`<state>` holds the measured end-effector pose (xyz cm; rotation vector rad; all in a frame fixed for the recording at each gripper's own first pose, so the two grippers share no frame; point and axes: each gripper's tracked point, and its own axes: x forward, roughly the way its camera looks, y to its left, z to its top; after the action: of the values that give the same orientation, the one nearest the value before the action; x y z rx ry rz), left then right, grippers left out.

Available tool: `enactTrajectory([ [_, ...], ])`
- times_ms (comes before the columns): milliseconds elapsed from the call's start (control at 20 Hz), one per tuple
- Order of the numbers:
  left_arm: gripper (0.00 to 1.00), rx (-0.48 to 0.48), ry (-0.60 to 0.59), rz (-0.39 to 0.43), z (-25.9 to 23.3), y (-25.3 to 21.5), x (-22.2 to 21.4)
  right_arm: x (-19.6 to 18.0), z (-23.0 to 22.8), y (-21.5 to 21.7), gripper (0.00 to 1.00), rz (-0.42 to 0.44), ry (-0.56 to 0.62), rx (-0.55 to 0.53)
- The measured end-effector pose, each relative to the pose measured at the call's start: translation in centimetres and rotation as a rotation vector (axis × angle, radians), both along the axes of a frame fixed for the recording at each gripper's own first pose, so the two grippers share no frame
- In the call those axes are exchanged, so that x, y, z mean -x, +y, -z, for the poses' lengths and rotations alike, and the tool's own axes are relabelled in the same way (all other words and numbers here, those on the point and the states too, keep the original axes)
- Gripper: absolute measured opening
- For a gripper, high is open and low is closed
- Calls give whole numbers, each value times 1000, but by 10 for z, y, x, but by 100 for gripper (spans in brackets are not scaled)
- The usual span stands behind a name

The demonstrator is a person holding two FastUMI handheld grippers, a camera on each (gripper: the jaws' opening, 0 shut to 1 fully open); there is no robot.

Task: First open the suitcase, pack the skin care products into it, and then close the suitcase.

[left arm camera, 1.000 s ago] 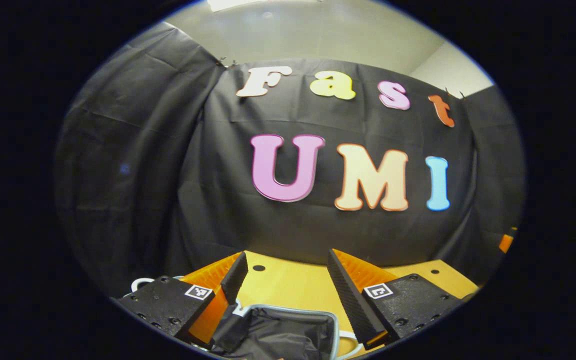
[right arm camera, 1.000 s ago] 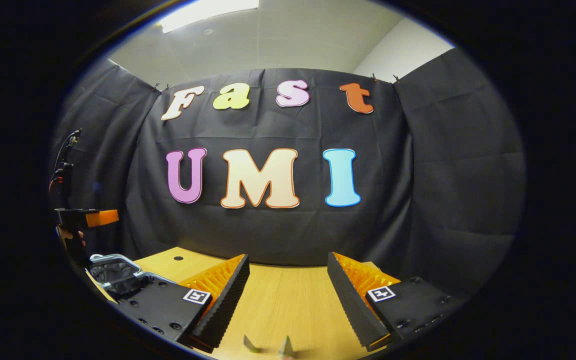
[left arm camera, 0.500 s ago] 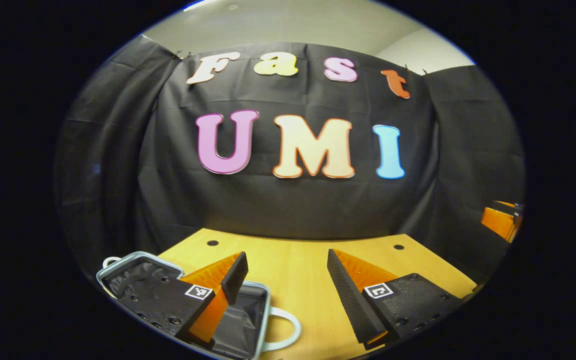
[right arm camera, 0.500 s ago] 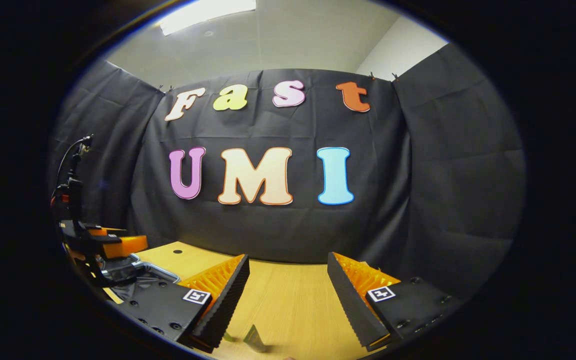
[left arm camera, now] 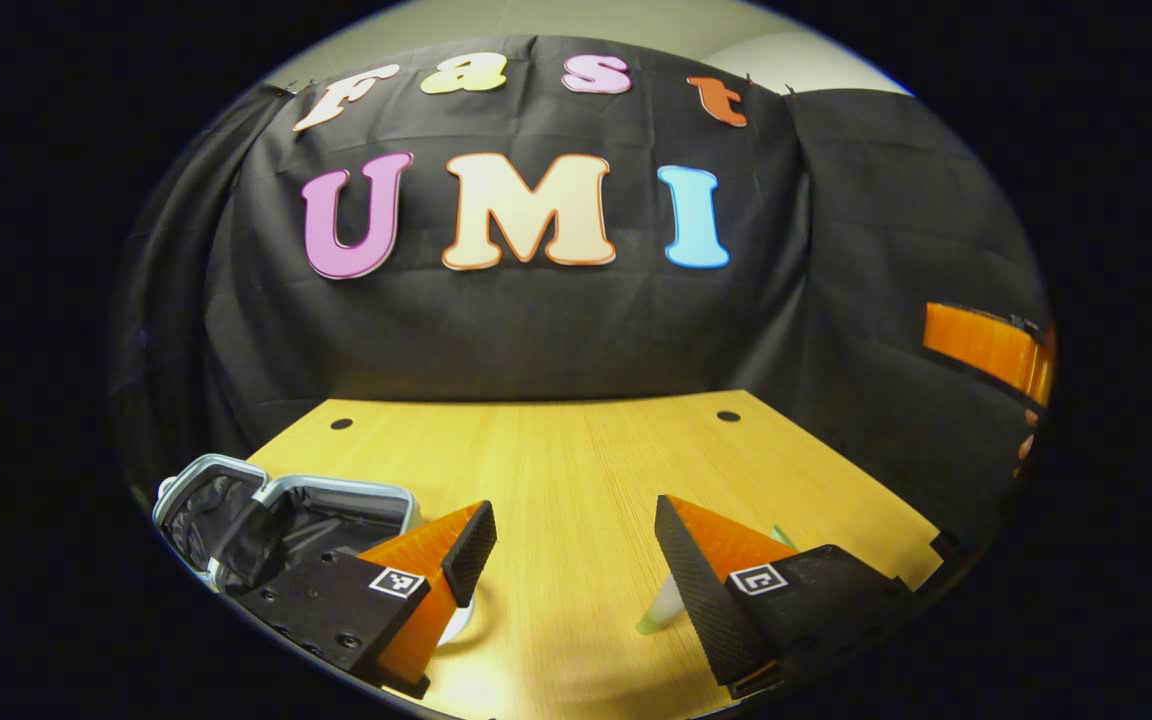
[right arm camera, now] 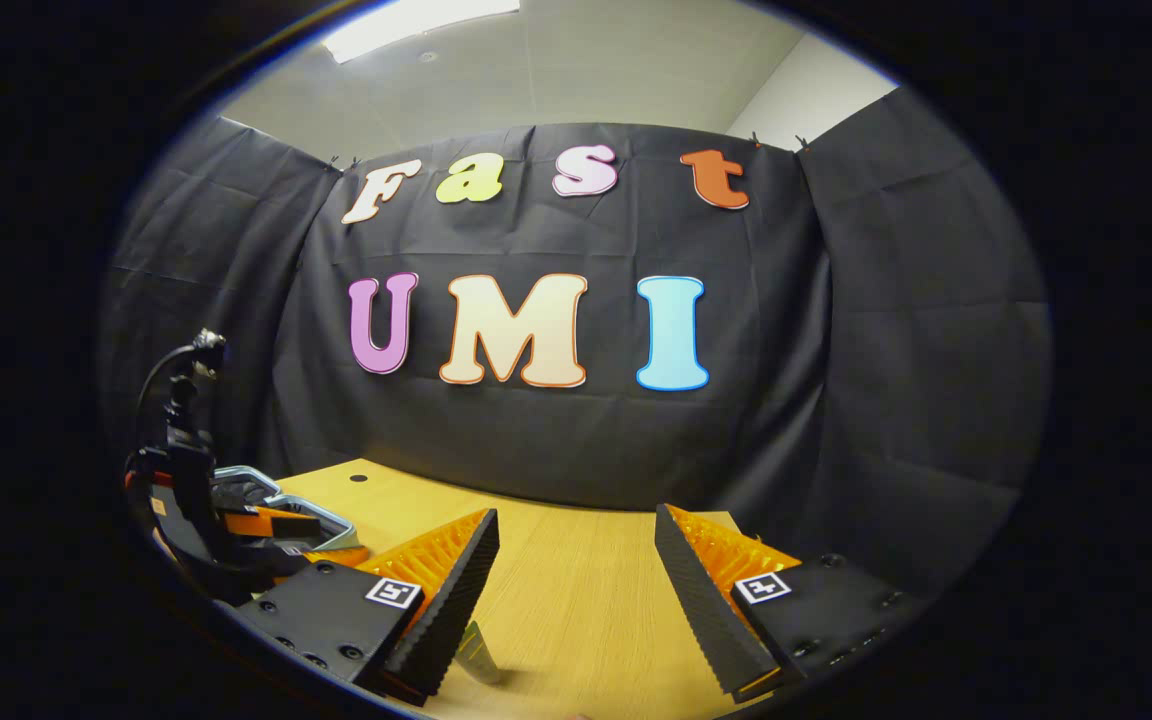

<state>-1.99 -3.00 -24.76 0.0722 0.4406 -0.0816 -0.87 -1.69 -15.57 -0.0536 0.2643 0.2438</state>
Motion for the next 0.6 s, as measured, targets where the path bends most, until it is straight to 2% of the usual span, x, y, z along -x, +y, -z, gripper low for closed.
enactTrajectory([
  [350,94,3,142,71,66,-38,26,9,23,0,96,-13,56,21],
  [600,91,39,228,51,105,-41,30,15,33,4,98,-30,77,55],
])
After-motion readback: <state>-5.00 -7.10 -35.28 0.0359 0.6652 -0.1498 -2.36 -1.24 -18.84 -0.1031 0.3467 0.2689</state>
